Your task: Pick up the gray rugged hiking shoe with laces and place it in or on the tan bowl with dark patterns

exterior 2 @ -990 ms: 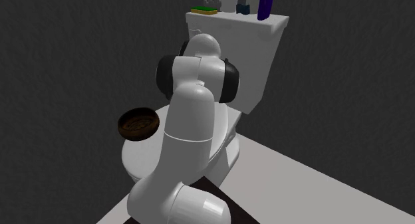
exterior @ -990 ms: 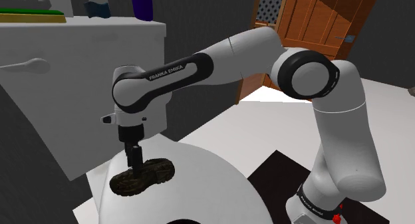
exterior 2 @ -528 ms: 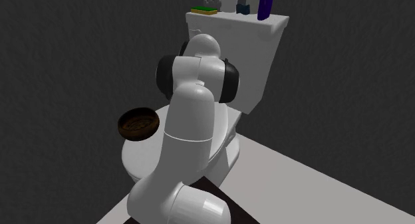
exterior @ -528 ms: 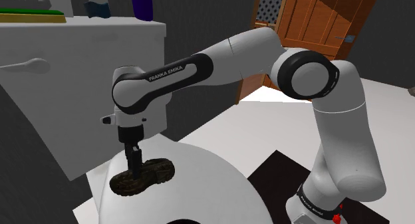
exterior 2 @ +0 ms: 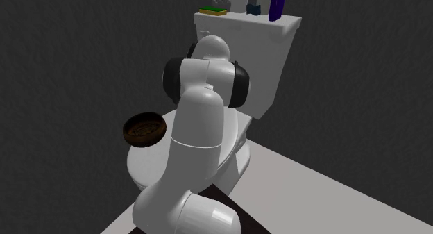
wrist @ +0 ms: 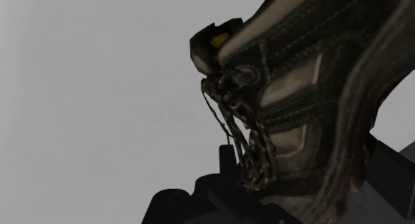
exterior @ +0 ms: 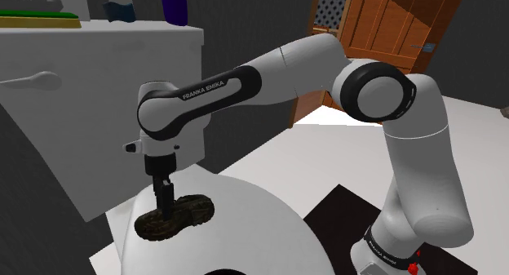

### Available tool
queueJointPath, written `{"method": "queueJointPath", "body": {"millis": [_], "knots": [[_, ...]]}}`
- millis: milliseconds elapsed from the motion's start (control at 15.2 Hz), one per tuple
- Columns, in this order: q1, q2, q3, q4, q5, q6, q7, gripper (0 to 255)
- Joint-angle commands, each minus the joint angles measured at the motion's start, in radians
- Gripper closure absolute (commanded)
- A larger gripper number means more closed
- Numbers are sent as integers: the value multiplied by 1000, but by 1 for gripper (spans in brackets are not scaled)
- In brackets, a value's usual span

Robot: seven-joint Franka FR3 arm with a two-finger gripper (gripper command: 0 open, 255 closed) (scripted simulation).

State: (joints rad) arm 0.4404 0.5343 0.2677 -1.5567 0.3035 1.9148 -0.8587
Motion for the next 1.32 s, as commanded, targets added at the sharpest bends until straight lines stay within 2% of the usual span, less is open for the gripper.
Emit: {"method": "queueJointPath", "body": {"millis": [0, 1254], "knots": [[0, 0, -1, -1, 0, -1, 0, 255], [-7, -69, 7, 148, -2, -206, 68, 255]]}}
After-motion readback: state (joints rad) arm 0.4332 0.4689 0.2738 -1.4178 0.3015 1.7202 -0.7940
